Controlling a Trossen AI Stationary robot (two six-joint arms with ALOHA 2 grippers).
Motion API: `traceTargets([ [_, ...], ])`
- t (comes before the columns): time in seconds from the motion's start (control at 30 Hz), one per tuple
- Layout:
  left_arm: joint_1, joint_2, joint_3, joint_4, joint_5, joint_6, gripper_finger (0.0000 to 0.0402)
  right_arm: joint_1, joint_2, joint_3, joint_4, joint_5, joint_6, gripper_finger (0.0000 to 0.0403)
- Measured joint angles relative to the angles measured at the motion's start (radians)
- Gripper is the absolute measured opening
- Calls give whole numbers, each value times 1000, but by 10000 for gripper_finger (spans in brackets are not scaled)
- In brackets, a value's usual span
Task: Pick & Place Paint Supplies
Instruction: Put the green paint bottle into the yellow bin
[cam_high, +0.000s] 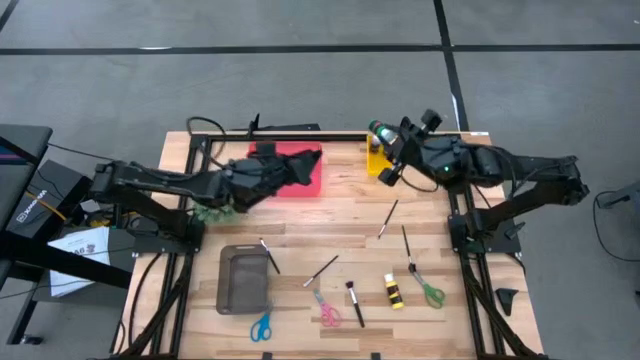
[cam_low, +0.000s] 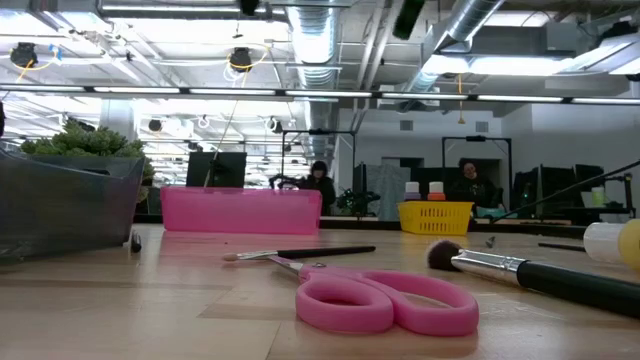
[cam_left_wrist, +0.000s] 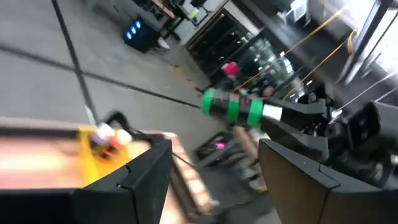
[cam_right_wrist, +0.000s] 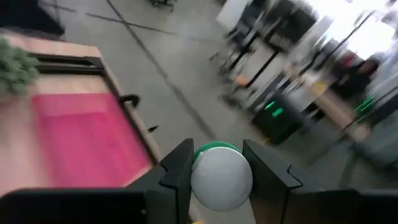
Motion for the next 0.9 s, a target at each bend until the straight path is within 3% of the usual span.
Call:
traceTargets([
  [0.3,53,-160,1,-260,23,300,232,-270,41,0,-169,-361,326,110],
  [0.53,87,-189,0,-345,108,480,231,-527,140,0,-289,-697,417,110],
  [0.7,102,-188,-1,-364,113,528,232,-602,231,0,-338,-731,384,110],
  [0.9,126,-188,-27,-376,112,528,231,-612,289,-17,-307,-732,341,110],
])
